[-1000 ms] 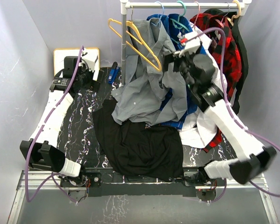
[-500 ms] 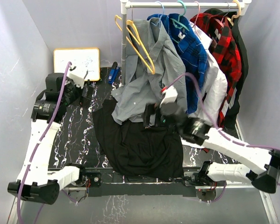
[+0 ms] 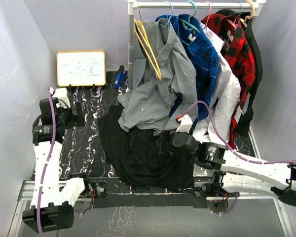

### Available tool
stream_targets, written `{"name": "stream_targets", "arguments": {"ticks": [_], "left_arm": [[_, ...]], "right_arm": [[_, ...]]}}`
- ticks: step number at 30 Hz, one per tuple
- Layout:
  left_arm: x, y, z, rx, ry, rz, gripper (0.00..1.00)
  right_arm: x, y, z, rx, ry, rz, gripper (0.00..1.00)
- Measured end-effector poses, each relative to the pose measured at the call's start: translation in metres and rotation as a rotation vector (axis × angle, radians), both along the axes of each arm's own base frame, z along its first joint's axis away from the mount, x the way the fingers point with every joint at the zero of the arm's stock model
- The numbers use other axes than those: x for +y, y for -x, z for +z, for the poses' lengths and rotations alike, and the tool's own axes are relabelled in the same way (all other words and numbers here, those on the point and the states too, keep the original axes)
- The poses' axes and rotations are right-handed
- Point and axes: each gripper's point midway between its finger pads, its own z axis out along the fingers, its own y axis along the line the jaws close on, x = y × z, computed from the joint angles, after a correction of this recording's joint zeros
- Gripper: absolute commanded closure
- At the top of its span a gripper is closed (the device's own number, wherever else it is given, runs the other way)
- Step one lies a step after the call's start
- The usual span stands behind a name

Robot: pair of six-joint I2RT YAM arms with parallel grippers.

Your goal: Place the shirt on the hanger

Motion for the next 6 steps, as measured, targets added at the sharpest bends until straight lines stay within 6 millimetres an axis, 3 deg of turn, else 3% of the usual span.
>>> {"name": "stream_targets", "arguments": {"ticks": [3,6], "left_arm": [[0.007,0.011,-0.02,0.038,0.019,0.051,0.02],[0.011,0.014,-0.036,0.076,0.019,0.07,0.02]], "right_arm": [[0.001,0.001,0.001,-0.006,-0.011,0.015,0.02],[-0.003,0.005,-0.015,0.011,0.001,0.02,0.02]]}}
